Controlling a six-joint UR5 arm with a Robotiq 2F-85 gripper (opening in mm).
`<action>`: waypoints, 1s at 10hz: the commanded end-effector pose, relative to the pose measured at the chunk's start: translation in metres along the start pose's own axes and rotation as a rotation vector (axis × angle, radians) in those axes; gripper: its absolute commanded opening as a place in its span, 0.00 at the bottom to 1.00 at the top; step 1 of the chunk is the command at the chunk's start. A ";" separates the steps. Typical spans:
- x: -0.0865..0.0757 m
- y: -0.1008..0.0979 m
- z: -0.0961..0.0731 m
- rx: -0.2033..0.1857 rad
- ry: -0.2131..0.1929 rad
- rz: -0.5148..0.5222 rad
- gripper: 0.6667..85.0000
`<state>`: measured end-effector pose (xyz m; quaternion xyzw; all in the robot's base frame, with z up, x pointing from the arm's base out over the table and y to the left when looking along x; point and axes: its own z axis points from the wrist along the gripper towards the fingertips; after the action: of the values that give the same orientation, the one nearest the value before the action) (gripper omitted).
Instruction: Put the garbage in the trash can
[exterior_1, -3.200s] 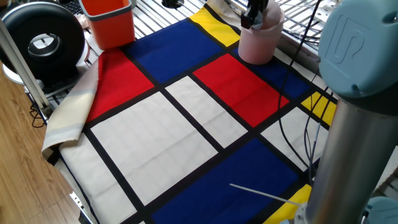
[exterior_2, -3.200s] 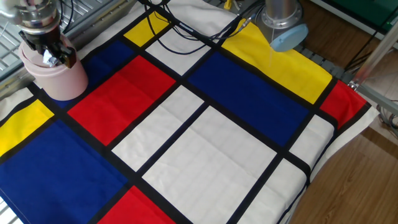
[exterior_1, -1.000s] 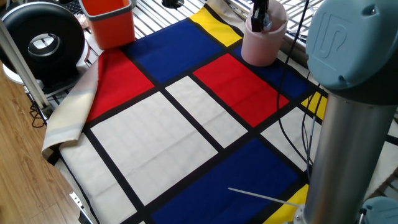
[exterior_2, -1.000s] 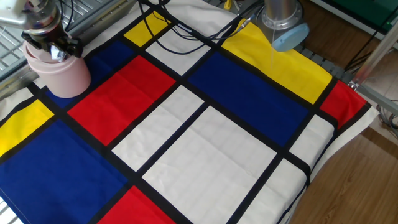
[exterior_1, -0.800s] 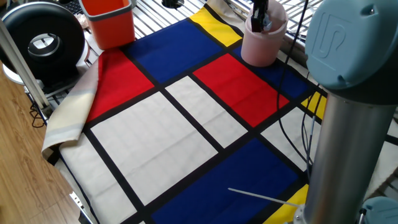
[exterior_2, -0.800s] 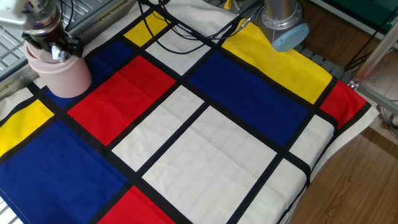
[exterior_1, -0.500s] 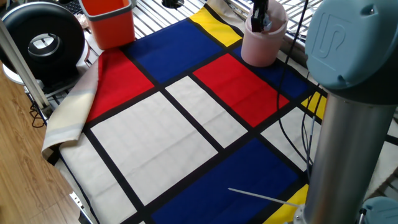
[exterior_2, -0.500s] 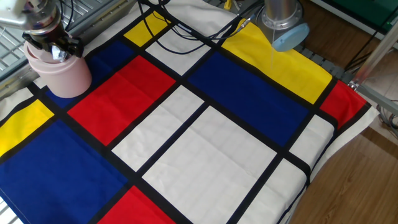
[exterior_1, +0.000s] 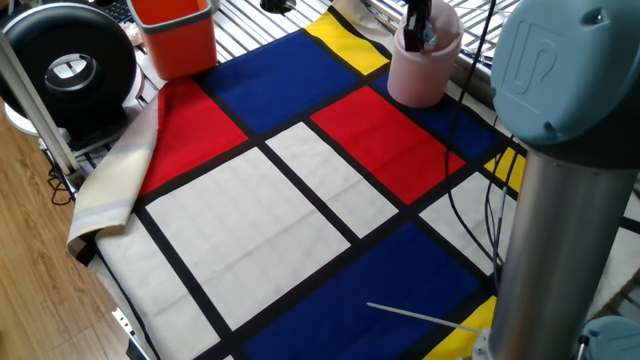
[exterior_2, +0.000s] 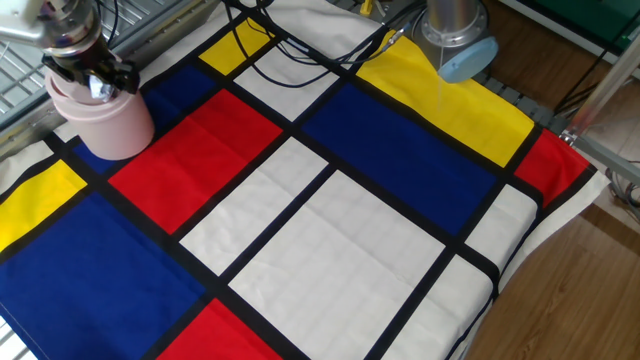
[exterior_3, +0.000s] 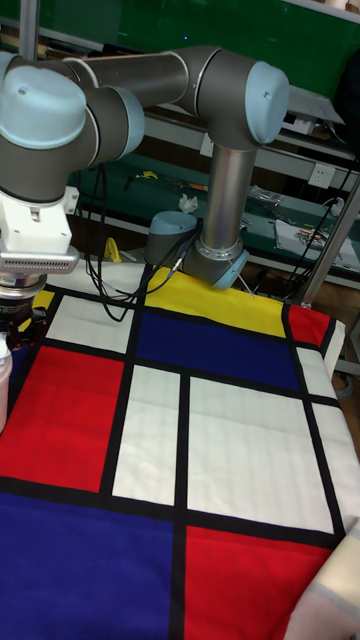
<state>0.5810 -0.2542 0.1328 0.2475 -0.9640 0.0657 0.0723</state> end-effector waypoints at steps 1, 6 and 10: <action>-0.003 0.000 -0.002 0.001 -0.013 0.003 0.90; 0.004 -0.005 -0.005 0.029 0.015 -0.020 0.94; 0.004 -0.004 -0.005 0.029 0.021 -0.032 0.97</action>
<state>0.5796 -0.2605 0.1384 0.2630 -0.9577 0.0839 0.0818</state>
